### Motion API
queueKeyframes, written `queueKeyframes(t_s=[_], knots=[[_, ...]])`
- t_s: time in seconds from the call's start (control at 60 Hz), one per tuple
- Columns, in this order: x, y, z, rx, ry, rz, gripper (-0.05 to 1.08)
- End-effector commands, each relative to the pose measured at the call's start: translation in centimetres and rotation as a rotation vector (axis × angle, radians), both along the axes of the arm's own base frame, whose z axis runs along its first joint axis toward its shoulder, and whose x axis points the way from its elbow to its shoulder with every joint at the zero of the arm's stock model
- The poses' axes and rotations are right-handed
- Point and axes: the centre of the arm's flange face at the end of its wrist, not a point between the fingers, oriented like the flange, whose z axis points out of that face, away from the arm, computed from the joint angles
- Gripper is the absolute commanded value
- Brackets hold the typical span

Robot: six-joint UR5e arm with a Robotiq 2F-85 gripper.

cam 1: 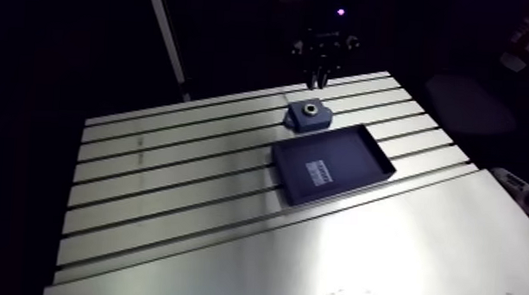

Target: Pick up the bearing and press it into the housing until flush.

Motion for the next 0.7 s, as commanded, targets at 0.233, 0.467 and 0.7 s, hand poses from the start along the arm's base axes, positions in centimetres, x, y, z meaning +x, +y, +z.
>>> queueKeyframes(t_s=[0.233,0.467,0.7], knots=[[-0.5,0.3,-1.9,-0.012,-0.022,0.004,1.08],[-0.6,0.7,-4.0,-0.050,-0.045,0.038,1.08],[-0.4,1.2,-4.3,-0.051,-0.048,0.027,1.08]])
